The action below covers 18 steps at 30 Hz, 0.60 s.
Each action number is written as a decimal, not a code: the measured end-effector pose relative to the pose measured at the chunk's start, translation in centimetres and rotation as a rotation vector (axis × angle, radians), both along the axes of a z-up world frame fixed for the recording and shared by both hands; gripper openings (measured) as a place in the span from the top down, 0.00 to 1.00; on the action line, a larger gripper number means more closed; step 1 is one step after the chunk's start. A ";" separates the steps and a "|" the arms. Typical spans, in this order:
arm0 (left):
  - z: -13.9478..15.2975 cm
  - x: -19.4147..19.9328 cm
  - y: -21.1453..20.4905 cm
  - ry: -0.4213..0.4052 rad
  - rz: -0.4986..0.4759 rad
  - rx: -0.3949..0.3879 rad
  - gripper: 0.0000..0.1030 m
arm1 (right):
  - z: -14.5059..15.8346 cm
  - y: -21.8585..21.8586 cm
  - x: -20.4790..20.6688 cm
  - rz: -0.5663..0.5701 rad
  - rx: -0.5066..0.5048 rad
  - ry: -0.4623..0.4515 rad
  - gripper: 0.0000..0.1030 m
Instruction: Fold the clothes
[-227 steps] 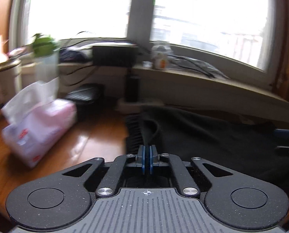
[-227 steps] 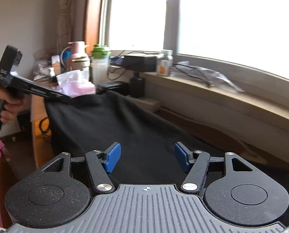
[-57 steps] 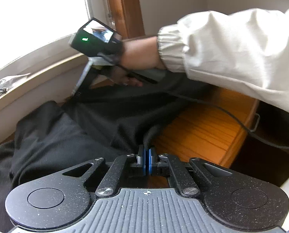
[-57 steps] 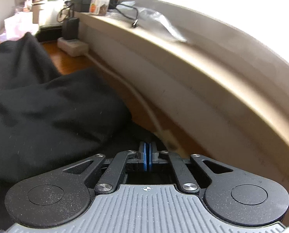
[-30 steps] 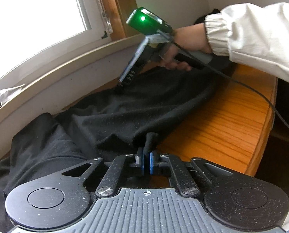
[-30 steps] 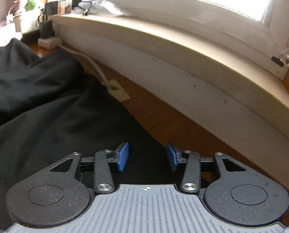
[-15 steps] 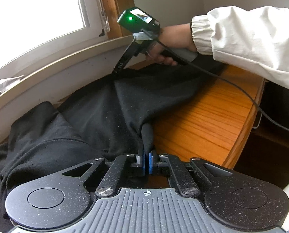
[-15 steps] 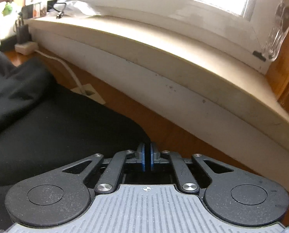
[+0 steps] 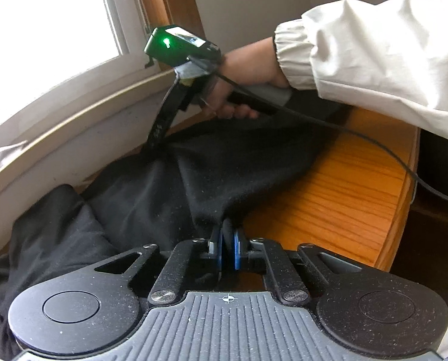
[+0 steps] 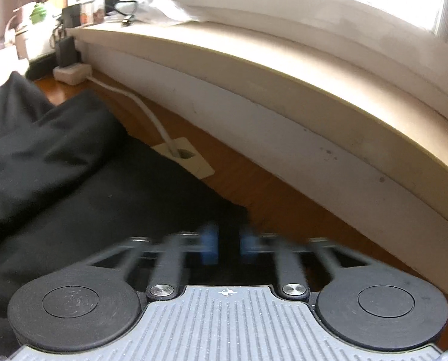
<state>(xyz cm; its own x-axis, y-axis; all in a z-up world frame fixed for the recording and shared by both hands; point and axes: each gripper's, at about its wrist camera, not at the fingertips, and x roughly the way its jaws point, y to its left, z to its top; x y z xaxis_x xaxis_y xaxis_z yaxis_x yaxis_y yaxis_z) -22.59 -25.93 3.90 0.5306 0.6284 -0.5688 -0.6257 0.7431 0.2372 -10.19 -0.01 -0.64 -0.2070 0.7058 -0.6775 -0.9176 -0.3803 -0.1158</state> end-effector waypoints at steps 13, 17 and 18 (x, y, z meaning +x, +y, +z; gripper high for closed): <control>0.5 -0.3 -0.8 0.027 -0.013 0.049 0.84 | 0.7 -4.2 3.4 -0.034 -0.004 0.053 0.59; 0.1 -0.2 -0.2 0.036 -0.009 0.049 0.84 | 1.4 -9.6 4.8 -0.013 -0.011 0.087 0.57; 0.1 -0.4 0.1 0.034 -0.007 0.048 0.84 | 1.5 -11.0 4.7 -0.008 -0.009 0.088 0.57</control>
